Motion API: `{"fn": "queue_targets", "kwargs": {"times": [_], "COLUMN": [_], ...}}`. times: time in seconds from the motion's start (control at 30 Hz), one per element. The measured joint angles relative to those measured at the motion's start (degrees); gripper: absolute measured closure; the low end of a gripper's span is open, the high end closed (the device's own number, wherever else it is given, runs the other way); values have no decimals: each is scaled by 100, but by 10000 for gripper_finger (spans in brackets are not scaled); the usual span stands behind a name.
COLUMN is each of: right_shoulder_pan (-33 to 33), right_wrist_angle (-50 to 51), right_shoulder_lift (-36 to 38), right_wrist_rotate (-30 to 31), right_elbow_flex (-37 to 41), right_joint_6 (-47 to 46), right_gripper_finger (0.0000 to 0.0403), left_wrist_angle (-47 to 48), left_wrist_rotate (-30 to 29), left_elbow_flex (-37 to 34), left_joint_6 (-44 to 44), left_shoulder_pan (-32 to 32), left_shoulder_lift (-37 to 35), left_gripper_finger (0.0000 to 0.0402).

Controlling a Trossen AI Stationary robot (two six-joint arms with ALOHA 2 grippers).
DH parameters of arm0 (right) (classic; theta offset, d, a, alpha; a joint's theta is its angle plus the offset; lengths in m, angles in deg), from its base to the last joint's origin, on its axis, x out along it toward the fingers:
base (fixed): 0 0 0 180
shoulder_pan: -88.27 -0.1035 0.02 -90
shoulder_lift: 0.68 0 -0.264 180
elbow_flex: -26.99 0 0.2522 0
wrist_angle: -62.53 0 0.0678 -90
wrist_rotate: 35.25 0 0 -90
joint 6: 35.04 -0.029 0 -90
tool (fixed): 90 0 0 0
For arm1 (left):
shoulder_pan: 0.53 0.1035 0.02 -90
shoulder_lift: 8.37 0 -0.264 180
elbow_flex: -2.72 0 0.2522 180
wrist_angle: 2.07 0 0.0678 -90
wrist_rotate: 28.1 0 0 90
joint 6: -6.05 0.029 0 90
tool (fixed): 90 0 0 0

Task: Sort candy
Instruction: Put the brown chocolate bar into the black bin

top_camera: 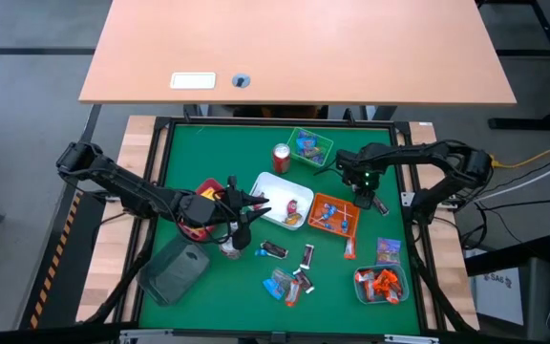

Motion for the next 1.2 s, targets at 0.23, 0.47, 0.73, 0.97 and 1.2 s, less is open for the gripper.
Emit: {"fn": "queue_targets", "kwargs": {"times": [0.23,0.47,0.73,0.97,1.2], "right_shoulder_pan": [-1,-1,-1,-1,-1], "right_wrist_angle": [14,162,849,1076,1166], "right_shoulder_lift": [-2,182,666,1088,1419], "right_wrist_rotate": [-1,-8,-43,-45,-45], "right_elbow_flex": [6,28,-345,-836,-1132], "right_joint_6": [0,-6,-19,-21,-22], "right_gripper_finger": [331,333,335,336,336], "left_wrist_angle": [0,0,0,-2,-2], "left_wrist_rotate": [0,0,1,0,-1], "left_elbow_flex": [0,0,0,0,0], "left_joint_6": [0,0,0,1,-5], "left_shoulder_pan": [0,0,0,70,282], "left_shoulder_lift": [0,0,0,0,0], "left_gripper_finger": [302,302,302,302,302]}}
